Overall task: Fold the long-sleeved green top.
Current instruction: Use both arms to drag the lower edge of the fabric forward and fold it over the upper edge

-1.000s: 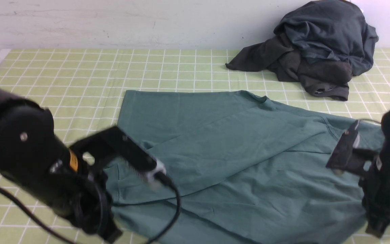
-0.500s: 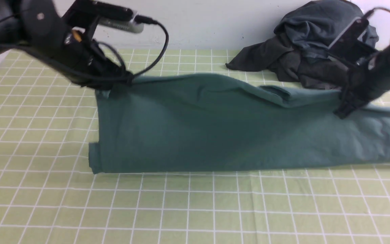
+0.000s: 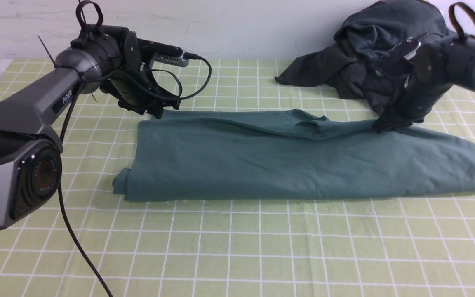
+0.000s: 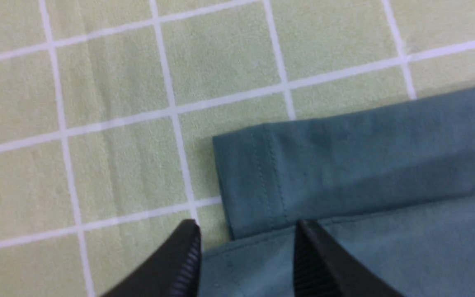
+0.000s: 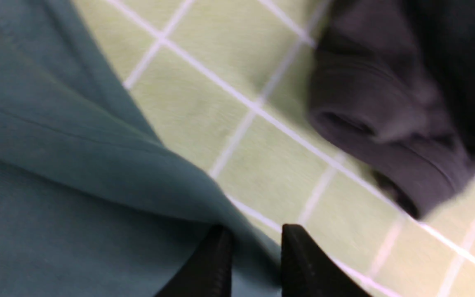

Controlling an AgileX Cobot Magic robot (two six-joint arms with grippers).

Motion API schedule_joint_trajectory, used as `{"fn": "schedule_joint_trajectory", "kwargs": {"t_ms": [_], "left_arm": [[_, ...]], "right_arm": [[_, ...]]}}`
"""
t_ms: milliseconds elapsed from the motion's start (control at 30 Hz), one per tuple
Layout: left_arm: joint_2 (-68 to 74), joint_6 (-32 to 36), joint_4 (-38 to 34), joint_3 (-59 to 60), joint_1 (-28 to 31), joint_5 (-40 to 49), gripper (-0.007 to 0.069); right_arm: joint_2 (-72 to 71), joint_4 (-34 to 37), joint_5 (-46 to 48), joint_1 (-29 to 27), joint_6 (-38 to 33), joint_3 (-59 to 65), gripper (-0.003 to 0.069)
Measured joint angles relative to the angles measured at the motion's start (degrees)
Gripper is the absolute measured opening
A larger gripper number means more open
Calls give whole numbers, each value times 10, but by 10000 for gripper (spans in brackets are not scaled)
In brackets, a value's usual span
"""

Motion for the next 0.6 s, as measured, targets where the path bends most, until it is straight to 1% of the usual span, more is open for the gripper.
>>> {"fn": "schedule_joint_trajectory", "kwargs": {"t_ms": [33,67,100,133,200,233,267,300,333,367,400,433,467,533,600], "left_arm": [[8,-1,5,-32,0,33,379],[10,-1,5,-60,0,61,407],[10,-1,5,-60,0,66,407],[8,-1,2,-91,-1,100,420],[3,9,-13,-121,-2,152,418],[2,13,-15,-126,-2,155,416],[1,35,-35,-140,-6,169,403],[-1,47,-49,-144,-8,173,388],[-1,47,-52,-144,-8,173,385],[-6,57,-74,-143,-11,176,360],[-14,60,-94,-135,-13,178,332],[-16,61,-97,-133,-14,178,332],[-31,64,-121,-116,-14,178,293],[-58,65,-138,-87,-15,178,253],[-101,71,-149,-40,-16,178,214]], "right_arm": [[0,3,43,0,25,-26,209],[-1,19,81,-1,41,-45,210],[-1,27,86,-1,44,-50,210],[-4,64,110,-1,46,-60,200],[-5,158,124,1,12,-65,158],[-5,168,126,1,7,-65,153],[2,237,130,7,-45,-65,108],[9,274,130,13,-80,-65,79],[11,281,130,15,-94,-65,74],[25,329,126,25,-140,-65,29],[40,350,119,35,-176,-65,11],[43,354,117,37,-176,-65,8],[69,372,92,50,-238,-65,-6],[91,380,53,56,-289,-69,-10],[99,377,-34,57,-305,-78,-10]]}}
